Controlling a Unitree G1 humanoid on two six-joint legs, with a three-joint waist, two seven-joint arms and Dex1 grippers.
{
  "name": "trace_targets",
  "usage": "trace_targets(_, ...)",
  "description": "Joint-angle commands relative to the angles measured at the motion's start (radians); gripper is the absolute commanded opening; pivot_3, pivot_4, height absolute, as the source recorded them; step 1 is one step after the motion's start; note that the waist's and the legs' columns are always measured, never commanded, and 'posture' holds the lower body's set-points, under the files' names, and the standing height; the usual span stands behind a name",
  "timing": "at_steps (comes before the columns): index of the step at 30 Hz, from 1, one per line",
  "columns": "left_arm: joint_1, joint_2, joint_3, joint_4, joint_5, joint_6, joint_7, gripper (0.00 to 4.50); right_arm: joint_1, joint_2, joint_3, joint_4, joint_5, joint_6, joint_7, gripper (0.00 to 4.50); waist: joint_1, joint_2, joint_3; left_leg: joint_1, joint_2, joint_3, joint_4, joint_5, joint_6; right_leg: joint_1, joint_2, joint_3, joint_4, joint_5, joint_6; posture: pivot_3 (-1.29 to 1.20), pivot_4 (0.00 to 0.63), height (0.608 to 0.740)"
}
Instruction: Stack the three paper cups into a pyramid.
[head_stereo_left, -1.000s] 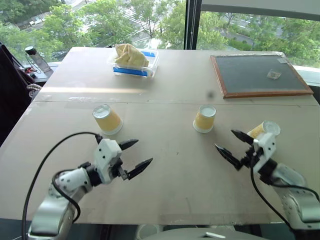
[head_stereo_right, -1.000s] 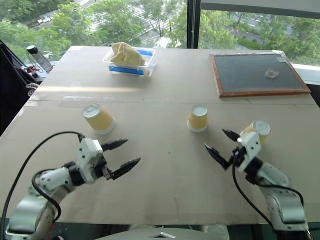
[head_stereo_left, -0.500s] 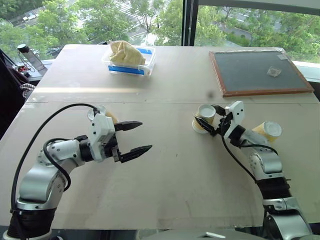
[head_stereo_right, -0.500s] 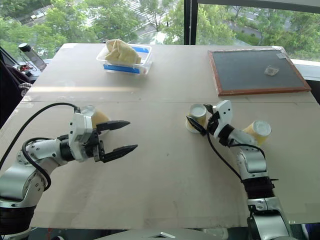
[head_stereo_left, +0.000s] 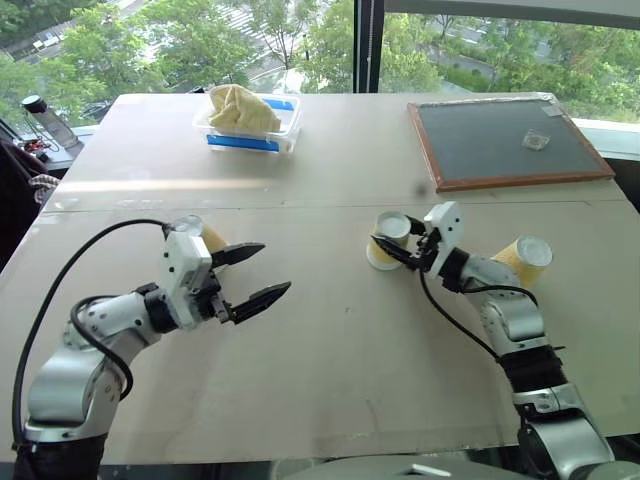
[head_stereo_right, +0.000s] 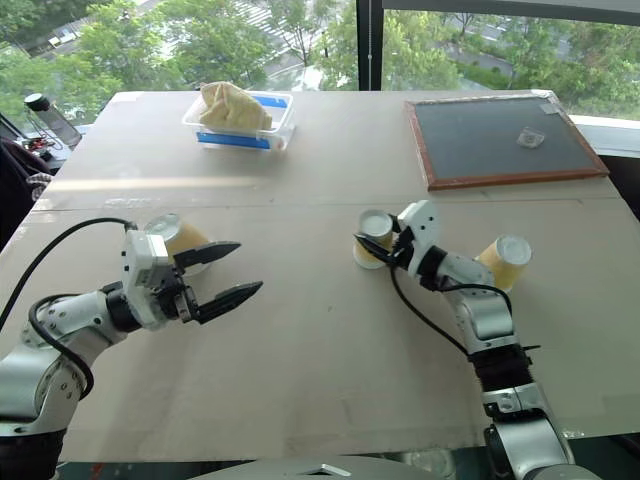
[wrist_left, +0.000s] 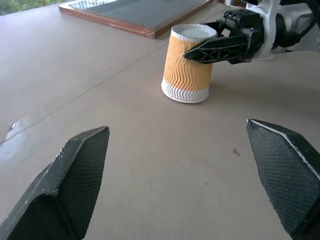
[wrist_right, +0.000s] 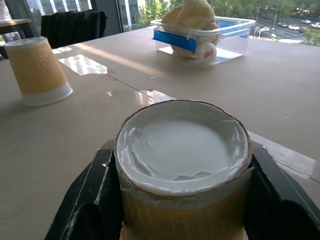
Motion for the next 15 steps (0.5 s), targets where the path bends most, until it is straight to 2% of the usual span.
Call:
trace_targets(1,0.035,-0.005,0.061,-0.057,-0.014,-0.021,0.017,4.5,-0.073,0.044,0.032,0.051,-0.037,-0.034,-0.01,2.17,0.0,0.0,0.0,0.0,0.0,0.0,0.0,0.0,0.0,0.0,0.0,0.0,0.0,0.0,0.0,0.0,0.15,0.74)
trace_targets(5,0.052,-0.005,0.081,-0.066,-0.017,-0.023,0.025,4.5,-0.148,0.093,0.049,0.148,-0.073,-0.05,-0.024,2.17,0.006,0.0,0.0,0.0,-0.001,-0.001,0.001,0.0,-0.001,0.0,-0.001,0.0,0.001,0.0,0.0,0.0,0.15,0.74)
trace_targets(6,0.055,-0.005,0.083,-0.067,-0.017,-0.024,0.025,4.5,-0.159,0.1,0.048,0.163,-0.076,-0.05,-0.023,3.18,0.006,0.0,0.0,0.0,-0.001,-0.001,0.001,0.0,-0.001,0.0,-0.001,0.0,0.001,0.0,0.0,0.0,0.15,0.74)
trace_targets(9,0.06,-0.007,0.085,-0.076,-0.018,-0.021,0.028,4.5,-0.165,0.1,0.045,0.17,-0.077,-0.05,-0.006,4.45,0.005,0.0,0.0,0.0,-0.002,-0.001,0.0,0.001,-0.001,0.0,-0.001,0.0,0.001,0.0,0.0,0.0,0.15,0.74)
trace_targets(15,0.025,0.022,0.083,-0.09,-0.051,0.012,0.011,4.5,-0.078,-0.026,0.029,-0.061,-0.069,0.023,0.032,4.45,0.007,0.0,0.0,-0.001,-0.002,-0.002,0.0,0.001,-0.001,0.0,-0.002,-0.001,0.0,0.0,0.0,0.0,0.15,0.74)
